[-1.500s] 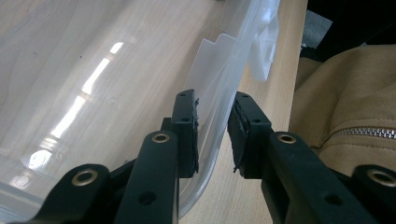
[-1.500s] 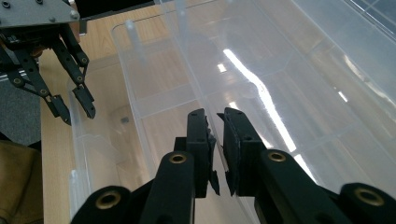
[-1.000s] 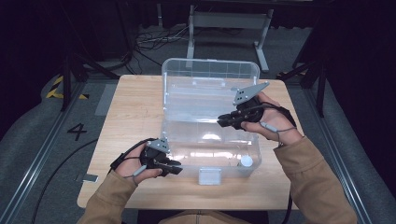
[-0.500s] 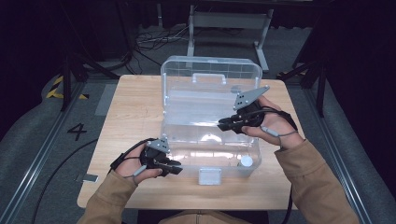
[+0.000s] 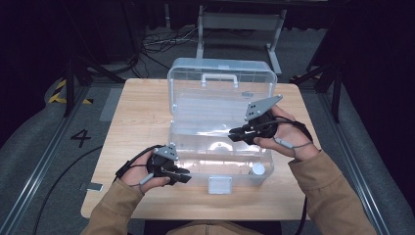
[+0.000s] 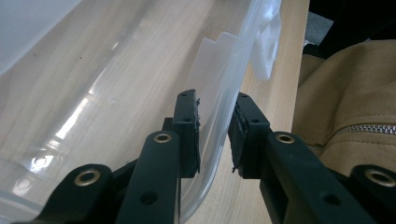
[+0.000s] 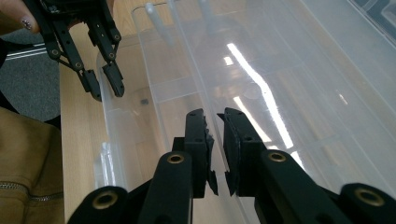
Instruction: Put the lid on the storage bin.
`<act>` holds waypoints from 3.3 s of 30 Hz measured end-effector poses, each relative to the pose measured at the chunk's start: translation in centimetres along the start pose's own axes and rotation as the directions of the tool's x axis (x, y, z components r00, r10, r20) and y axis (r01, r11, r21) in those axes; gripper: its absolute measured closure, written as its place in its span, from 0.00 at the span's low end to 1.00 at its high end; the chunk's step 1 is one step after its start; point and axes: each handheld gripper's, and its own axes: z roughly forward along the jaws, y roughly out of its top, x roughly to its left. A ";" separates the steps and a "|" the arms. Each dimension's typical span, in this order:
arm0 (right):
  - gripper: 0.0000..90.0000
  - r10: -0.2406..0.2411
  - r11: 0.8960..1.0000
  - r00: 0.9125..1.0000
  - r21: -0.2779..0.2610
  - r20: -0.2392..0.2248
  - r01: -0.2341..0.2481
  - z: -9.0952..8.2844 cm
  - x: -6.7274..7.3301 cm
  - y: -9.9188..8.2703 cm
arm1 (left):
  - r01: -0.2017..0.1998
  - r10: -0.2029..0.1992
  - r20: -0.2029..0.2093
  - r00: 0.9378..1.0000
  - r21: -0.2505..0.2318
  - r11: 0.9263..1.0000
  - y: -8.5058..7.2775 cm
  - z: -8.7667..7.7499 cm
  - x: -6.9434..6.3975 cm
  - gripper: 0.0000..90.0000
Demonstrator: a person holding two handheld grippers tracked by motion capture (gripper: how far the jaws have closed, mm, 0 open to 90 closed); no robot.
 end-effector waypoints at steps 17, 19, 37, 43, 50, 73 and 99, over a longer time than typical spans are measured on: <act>0.90 -0.034 0.999 0.999 0.031 -0.016 0.034 0.2 1.4 -0.5 | 0.003 -0.003 0.000 1.000 0.000 1.000 0.0 0.0 0.0 0.82; 0.90 -0.033 0.999 0.999 0.031 -0.018 0.033 0.2 1.5 -0.5 | 0.003 -0.003 0.000 1.000 0.000 1.000 0.0 0.0 0.0 0.83; 0.90 -0.048 0.997 0.998 0.053 -0.036 0.050 0.4 2.1 -0.9 | 0.003 -0.003 0.000 1.000 -0.001 1.000 0.0 0.0 0.0 0.82; 0.87 -0.044 0.998 0.999 0.046 -0.028 0.045 0.3 2.3 -1.0 | 0.005 -0.005 0.001 1.000 -0.002 1.000 0.0 0.0 0.0 0.82; 0.88 -0.043 0.998 0.999 0.044 -0.024 0.044 0.3 2.3 -1.2 | 0.003 -0.003 -0.003 1.000 -0.001 1.000 0.0 0.0 -0.1 0.82; 0.89 -0.013 0.999 1.000 0.031 -0.004 0.014 0.1 2.4 -1.6 | -0.087 0.087 -0.059 0.994 0.002 0.996 0.0 0.0 -0.6 0.83; 1.00 0.198 0.944 0.976 -0.286 0.095 -0.164 -4.6 1.9 -3.8 | -0.077 0.075 -0.060 0.995 -0.045 0.996 -0.1 -1.2 -1.1 0.75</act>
